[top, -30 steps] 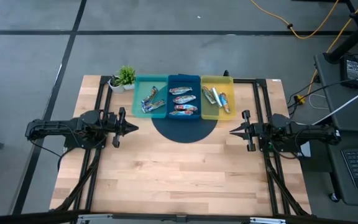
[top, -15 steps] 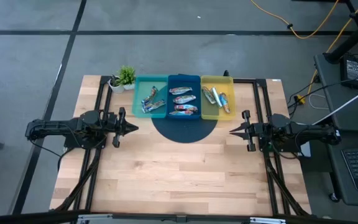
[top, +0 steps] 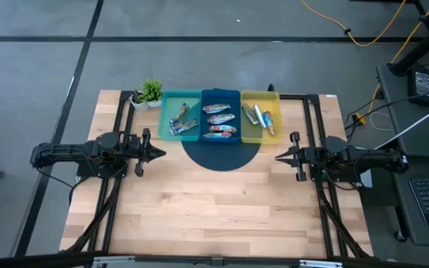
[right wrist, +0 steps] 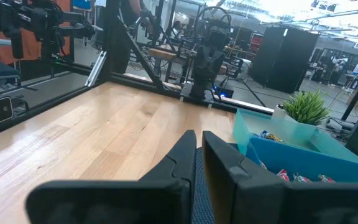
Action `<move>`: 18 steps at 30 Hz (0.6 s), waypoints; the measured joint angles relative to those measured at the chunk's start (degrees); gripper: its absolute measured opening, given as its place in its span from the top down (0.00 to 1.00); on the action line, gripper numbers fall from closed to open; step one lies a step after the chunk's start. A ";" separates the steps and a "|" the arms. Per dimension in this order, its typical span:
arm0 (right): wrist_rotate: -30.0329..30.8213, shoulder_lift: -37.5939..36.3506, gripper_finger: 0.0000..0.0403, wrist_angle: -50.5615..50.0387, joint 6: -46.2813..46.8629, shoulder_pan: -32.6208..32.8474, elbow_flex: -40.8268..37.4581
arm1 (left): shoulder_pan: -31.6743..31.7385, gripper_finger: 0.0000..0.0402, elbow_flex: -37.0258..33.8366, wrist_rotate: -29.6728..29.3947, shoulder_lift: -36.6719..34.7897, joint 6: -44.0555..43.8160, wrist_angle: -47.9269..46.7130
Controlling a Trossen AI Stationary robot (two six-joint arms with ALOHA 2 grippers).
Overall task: Pick and place Granola Bars by type
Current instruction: Return to Home Position
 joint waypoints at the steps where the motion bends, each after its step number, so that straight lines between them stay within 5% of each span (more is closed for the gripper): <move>1: 0.00 -0.02 0.92 0.00 0.00 -0.02 0.00 | 0.00 0.99 0.00 0.00 0.00 0.00 -0.01; 18: -0.02 0.00 0.92 0.00 0.00 -0.02 0.02 | 0.00 0.98 0.00 0.00 0.00 0.00 -0.02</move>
